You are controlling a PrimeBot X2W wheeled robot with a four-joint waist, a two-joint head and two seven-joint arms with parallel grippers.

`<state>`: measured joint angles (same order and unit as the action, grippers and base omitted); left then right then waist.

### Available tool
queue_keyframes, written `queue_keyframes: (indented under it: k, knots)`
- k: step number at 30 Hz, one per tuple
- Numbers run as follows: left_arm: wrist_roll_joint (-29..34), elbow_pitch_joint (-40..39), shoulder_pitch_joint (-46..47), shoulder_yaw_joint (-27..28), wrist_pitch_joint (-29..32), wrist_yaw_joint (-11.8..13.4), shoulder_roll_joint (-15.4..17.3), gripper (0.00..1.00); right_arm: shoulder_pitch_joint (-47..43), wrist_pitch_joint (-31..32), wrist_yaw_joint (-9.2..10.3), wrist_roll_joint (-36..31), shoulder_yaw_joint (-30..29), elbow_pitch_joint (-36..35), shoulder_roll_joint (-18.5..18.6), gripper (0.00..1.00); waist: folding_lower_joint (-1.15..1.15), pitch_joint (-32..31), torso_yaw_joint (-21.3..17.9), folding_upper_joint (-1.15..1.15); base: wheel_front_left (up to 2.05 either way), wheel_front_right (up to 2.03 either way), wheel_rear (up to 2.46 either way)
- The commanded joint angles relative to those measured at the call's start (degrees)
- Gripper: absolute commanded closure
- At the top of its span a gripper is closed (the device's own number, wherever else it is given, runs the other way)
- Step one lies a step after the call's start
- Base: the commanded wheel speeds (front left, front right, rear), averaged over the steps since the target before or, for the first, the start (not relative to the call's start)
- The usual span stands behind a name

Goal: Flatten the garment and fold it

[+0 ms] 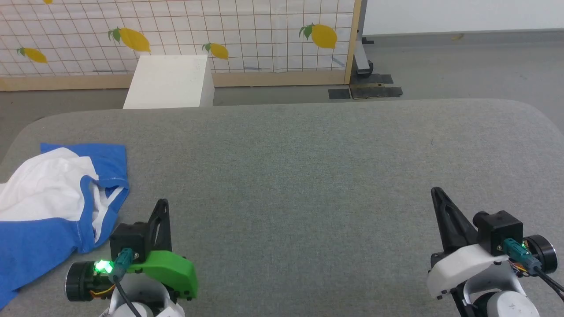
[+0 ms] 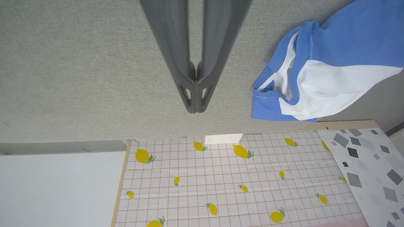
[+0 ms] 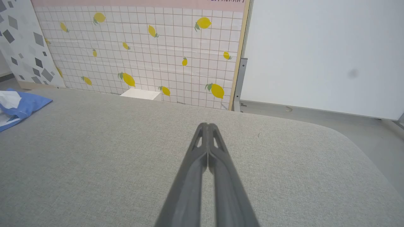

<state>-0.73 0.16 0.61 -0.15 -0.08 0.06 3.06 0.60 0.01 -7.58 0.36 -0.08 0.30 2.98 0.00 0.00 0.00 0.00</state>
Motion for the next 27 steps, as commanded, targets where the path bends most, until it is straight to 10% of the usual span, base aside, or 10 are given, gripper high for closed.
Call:
queue_keyframes:
  k: [1,27]
  knots:
    - [0.0,0.0,0.0,0.01,0.0,-0.01,0.0,0.0,0.0,0.0,0.01,0.0,0.0,0.0,0.0,0.0,0.0,0.0,0.0,0.0,0.0,0.0,0.0]
    - [-2.7,1.63,-0.63,-1.17,-3.27,1.79,0.27,0.0,-1.25,-3.3,0.02,3.16,-1.85,2.9,-0.01,0.0,0.0,-0.48,2.39,0.0,0.0,0.0,0.0]
